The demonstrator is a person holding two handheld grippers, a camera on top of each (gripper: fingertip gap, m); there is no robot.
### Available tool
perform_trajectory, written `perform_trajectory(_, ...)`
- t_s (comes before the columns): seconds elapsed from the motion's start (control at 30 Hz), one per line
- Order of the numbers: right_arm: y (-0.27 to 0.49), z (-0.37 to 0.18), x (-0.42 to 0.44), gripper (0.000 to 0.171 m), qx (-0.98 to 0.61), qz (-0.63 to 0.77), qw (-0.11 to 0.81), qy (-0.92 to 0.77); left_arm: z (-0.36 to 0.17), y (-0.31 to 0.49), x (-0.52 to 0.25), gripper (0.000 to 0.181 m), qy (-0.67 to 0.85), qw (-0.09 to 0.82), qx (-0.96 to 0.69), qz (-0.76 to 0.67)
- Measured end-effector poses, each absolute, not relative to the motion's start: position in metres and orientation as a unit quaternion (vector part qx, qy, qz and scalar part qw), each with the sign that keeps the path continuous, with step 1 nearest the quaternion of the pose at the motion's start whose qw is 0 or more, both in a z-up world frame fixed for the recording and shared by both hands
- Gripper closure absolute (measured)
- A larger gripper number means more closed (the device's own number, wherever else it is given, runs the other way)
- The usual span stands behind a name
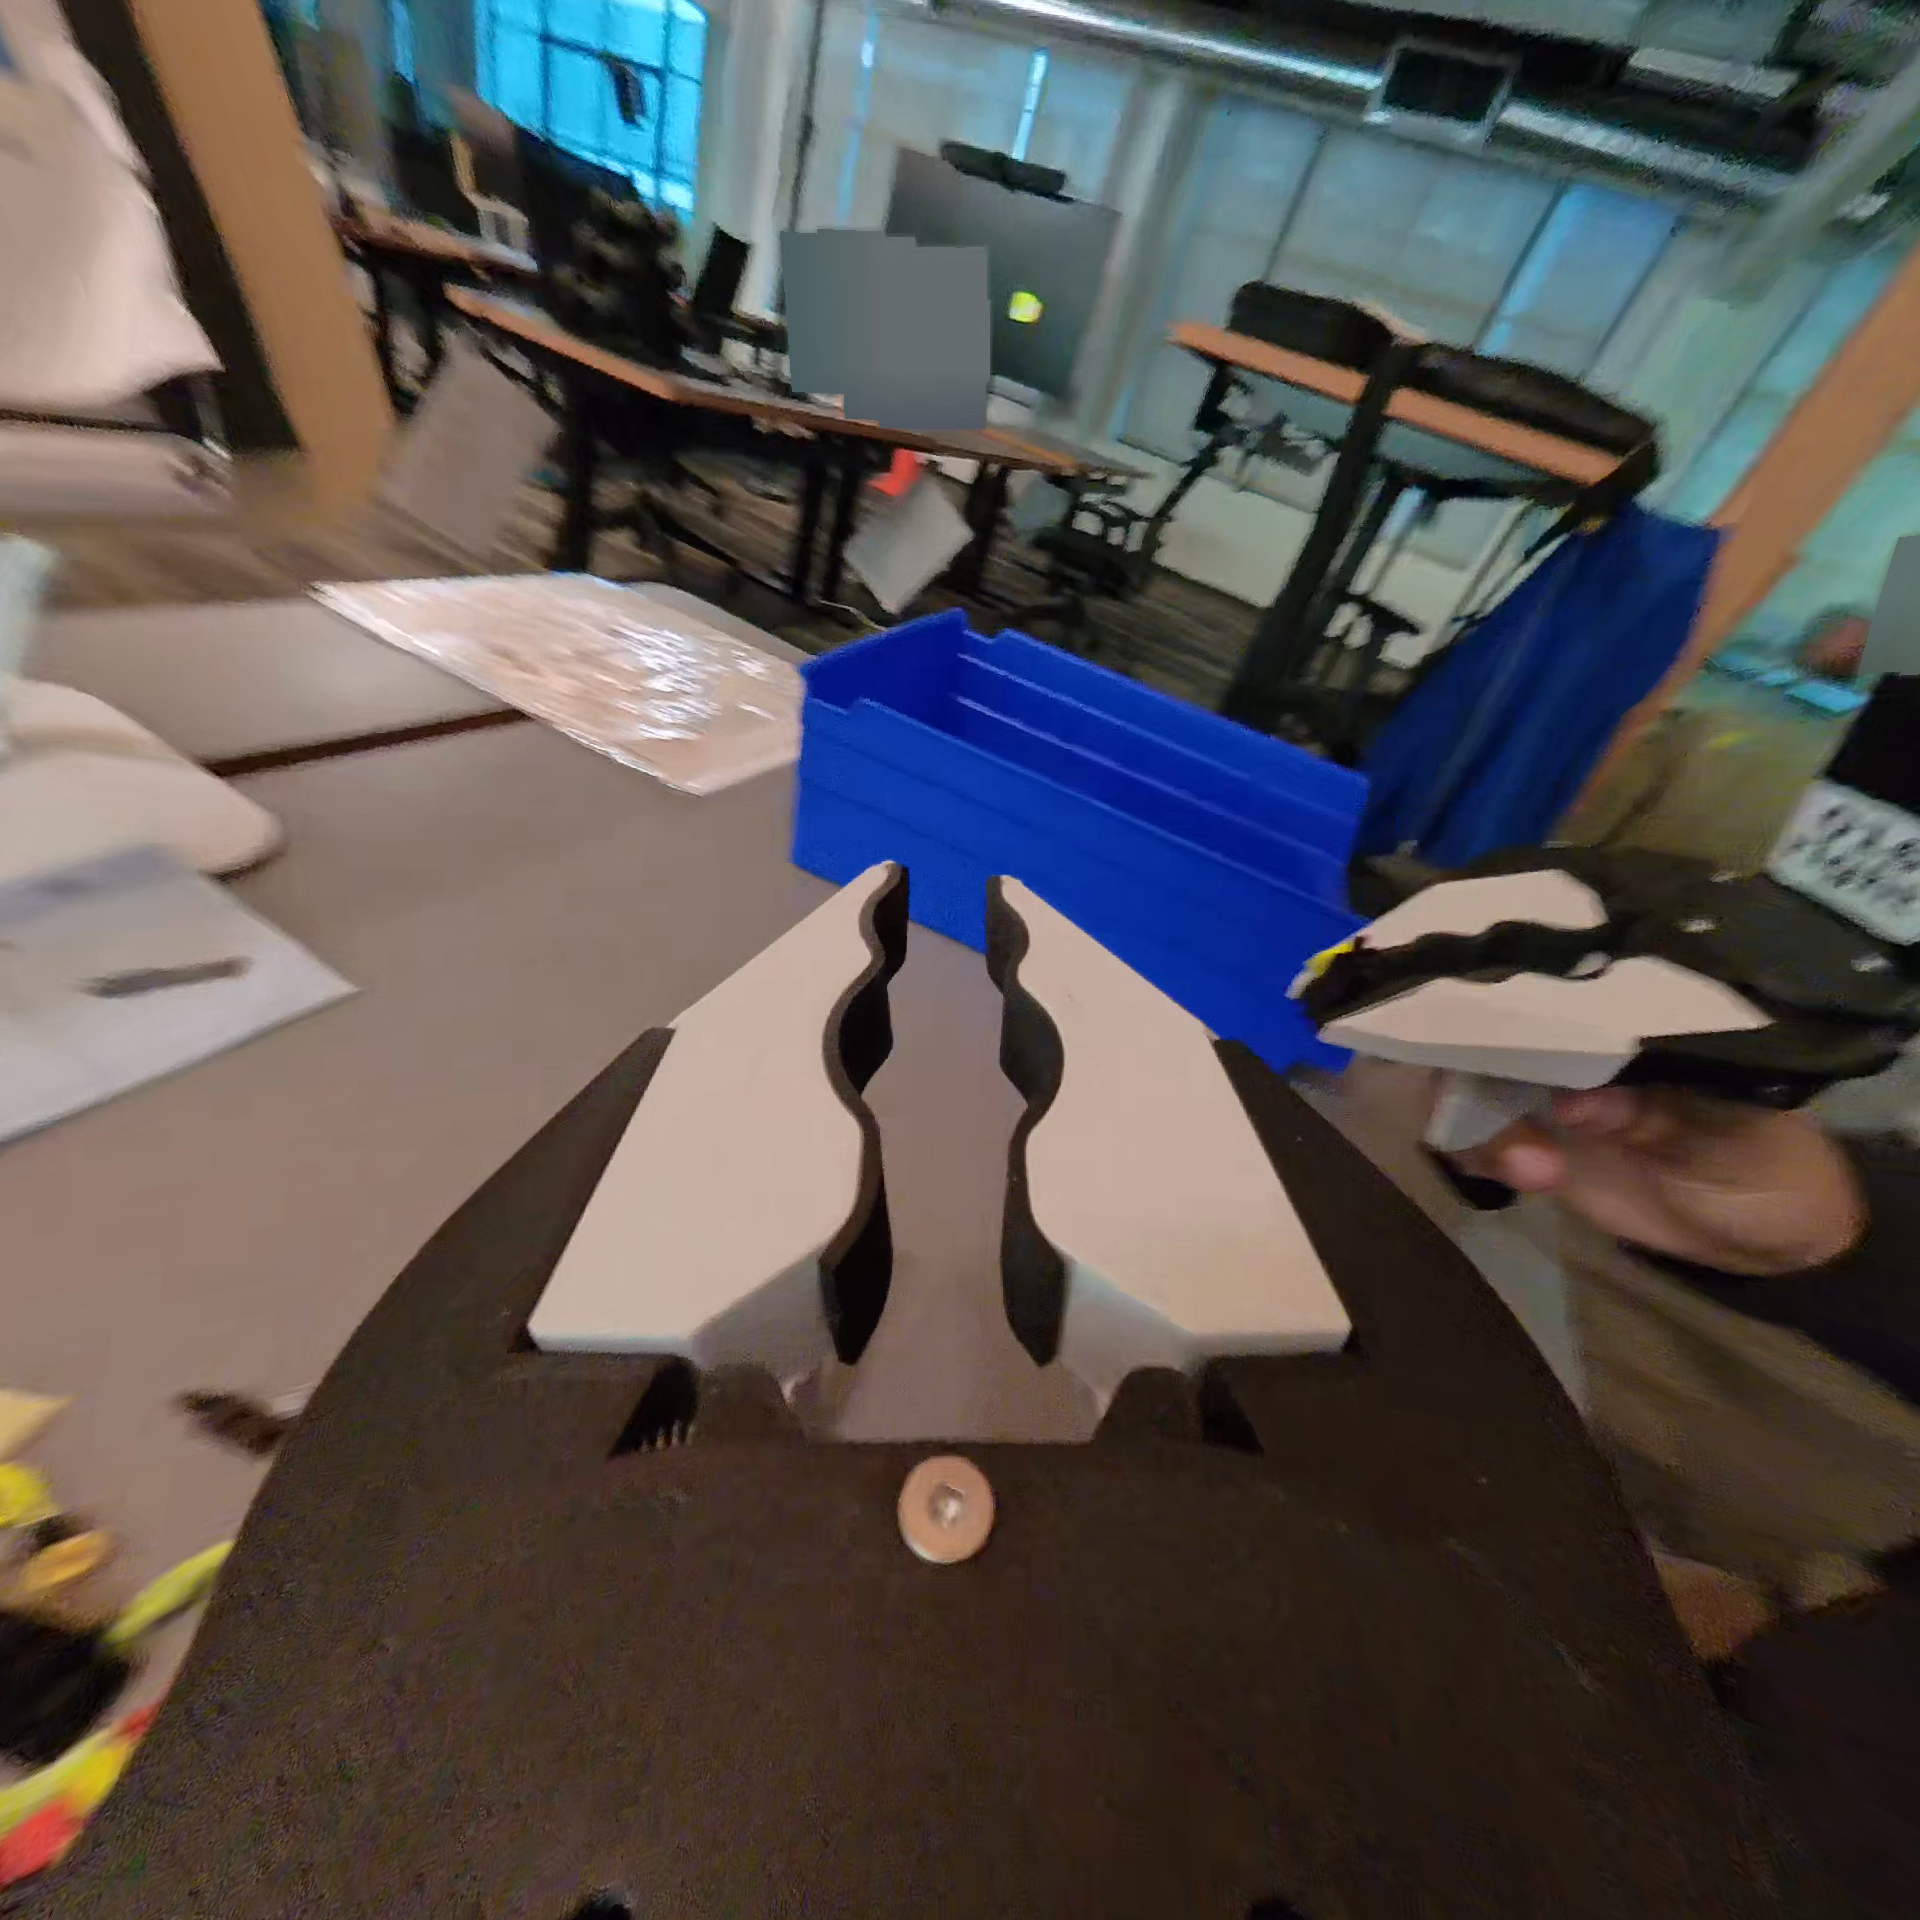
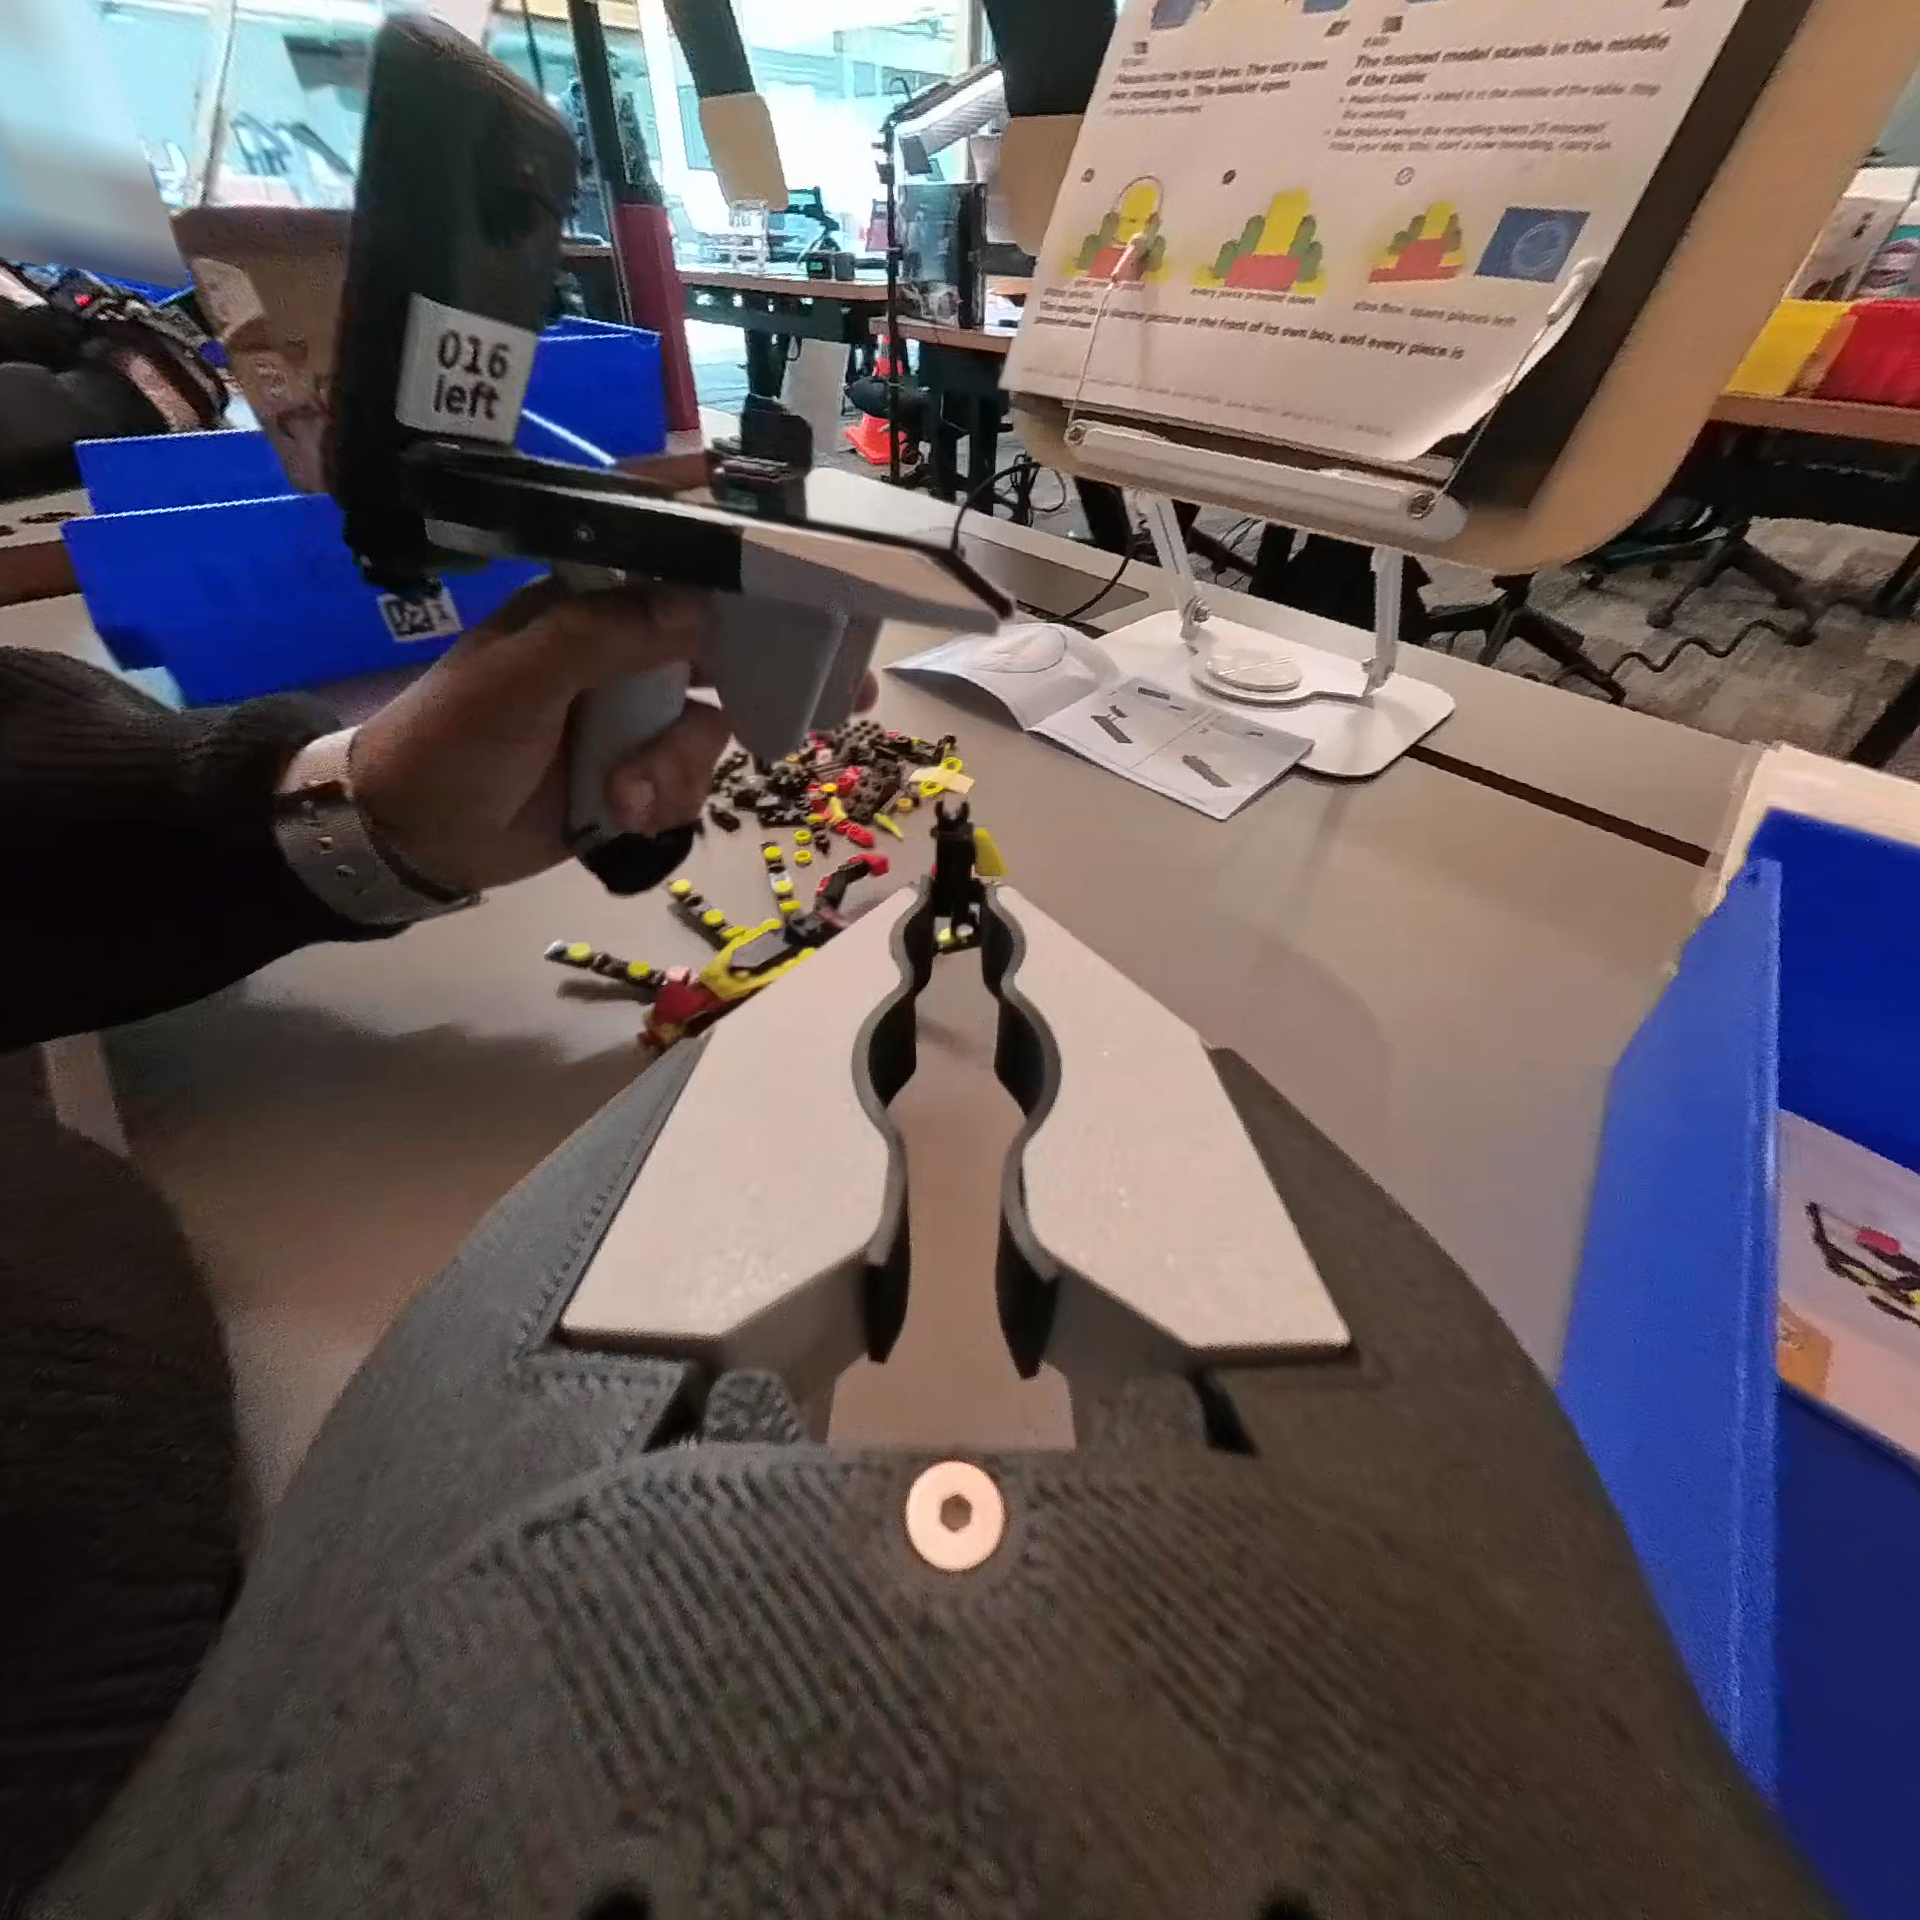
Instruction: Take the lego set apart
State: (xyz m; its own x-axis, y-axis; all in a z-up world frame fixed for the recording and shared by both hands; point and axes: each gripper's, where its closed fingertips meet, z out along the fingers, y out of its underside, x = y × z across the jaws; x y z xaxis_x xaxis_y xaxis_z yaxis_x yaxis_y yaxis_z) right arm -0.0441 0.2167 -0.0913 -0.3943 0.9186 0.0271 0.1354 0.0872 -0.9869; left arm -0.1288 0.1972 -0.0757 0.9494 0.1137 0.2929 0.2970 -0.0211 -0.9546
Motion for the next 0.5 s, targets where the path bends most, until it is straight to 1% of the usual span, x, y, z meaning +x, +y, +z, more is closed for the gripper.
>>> perform_trajectory(0.07, 0.22, -0.093, -0.052, 0.164, -0.414, 0.519, 0.377, -0.646, -0.074, 0.207, -0.117, 0.167, -0.149, 0.684, -0.701, -0.135)
perform_trajectory(0.13, 0.225, -0.099, -0.059, 0.164, -0.416, 0.472, 0.407, -0.662, -0.068, 0.209, -0.107, 0.167, -0.153, 0.691, -0.685, -0.172)
perform_trajectory(0.27, 0.223, -0.096, -0.061, 0.164, -0.391, 0.415, 0.459, -0.681, -0.058, 0.209, -0.09, 0.166, -0.121, 0.699, -0.679, -0.189)
perform_trajectory(0.5, 0.231, -0.096, -0.057, 0.164, -0.396, 0.384, 0.49, -0.675, -0.078, 0.221, -0.056, 0.164, -0.068, 0.657, -0.717, -0.223)
